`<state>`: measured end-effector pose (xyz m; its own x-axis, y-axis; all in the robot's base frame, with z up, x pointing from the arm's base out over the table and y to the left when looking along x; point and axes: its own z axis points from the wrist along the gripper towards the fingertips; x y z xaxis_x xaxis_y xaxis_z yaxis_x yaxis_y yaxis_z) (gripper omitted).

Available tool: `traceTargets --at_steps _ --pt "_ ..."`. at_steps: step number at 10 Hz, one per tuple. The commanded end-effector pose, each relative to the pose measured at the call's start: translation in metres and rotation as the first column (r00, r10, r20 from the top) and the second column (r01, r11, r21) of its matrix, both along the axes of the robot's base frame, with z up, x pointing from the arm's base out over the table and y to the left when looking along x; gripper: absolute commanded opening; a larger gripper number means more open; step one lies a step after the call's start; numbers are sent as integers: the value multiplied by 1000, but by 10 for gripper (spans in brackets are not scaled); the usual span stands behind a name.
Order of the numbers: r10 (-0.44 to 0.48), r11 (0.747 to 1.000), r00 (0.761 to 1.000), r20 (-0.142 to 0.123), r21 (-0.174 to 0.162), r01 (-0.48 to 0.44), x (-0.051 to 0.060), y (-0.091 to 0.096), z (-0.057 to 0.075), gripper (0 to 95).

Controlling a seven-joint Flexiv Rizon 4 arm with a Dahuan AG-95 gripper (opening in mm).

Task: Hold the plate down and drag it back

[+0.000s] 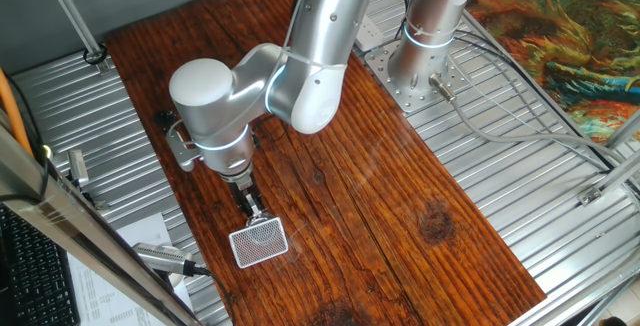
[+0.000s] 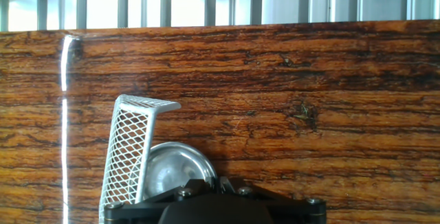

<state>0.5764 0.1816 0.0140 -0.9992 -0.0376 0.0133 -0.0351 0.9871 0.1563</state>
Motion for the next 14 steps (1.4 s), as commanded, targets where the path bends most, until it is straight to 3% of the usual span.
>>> traceTargets --at_steps 1,14 --pt "0 1000 1000 0 -1 0 0 -1 0 0" --pt "5 1000 1000 0 -1 -5 1 -7 0 0"
